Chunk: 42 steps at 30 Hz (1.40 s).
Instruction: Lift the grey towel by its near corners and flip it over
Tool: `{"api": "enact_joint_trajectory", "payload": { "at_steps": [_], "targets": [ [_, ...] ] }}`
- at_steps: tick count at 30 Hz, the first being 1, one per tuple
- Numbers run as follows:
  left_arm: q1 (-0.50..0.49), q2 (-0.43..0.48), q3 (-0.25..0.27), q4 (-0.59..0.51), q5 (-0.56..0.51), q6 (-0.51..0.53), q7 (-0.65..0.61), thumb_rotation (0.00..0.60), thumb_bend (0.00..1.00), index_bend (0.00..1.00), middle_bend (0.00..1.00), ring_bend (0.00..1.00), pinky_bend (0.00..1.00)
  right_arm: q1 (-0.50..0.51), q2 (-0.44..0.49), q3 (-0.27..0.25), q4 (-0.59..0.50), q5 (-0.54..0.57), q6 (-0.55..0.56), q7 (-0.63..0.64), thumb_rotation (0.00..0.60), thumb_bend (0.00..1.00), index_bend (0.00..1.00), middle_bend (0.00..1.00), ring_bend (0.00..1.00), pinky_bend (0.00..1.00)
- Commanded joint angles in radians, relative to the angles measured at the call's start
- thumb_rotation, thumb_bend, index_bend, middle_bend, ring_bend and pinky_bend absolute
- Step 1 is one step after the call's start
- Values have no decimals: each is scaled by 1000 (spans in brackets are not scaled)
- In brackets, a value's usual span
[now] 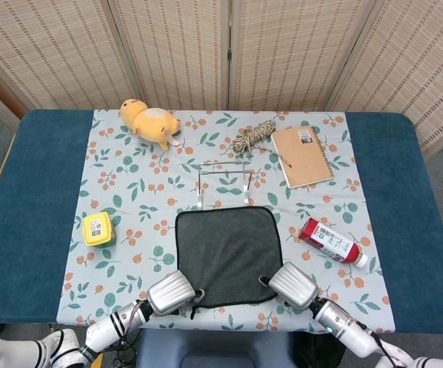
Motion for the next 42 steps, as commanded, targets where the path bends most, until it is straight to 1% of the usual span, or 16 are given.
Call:
{"api": "enact_joint_trajectory", "payload": {
  "at_steps": [1,6,13,18,24,28,34,39,42],
  "targets": [
    [-1,-1,-1,1,0,1,-2,600,405,543,998,949,1000,4,-5,1,5,1,2,4,600,239,463,929,843,993],
    [-4,-3,-8,5,-4,4,-8,600,405,543,998,949,1000,10,-18,-1,19,-6,12,16,600,317,499,931,850,999],
    [-7,-1,-26,9,-14,22,-36,600,405,543,998,949,1000,14,-31,8,34,-4,39,42,600,464,612,937,856,1000],
    [-18,18,-62,-7,-34,37,-84,600,405,544,998,949,1000,17,-24,18,15,-10,72,67,600,504,668,941,862,1000],
    [-46,59,-127,-52,-74,41,-149,600,405,544,998,949,1000,24,-1,49,-35,-16,118,63,600,509,698,946,865,1000],
    [-70,98,-187,-91,-113,41,-201,600,405,544,998,949,1000,32,27,87,-76,-10,150,56,600,512,707,952,867,1000],
    [-114,132,-286,-125,-181,26,-232,600,404,544,1000,956,1000,44,61,168,-134,38,185,41,600,513,708,953,869,1000],
    [-150,165,-361,-143,-262,-15,-222,600,404,544,1000,956,1000,61,89,239,-164,93,193,28,600,513,708,954,869,1000],
    [-174,183,-406,-149,-316,-42,-211,600,405,544,1000,957,1000,74,98,267,-175,123,184,24,600,513,708,954,869,1000]
  ]
}}
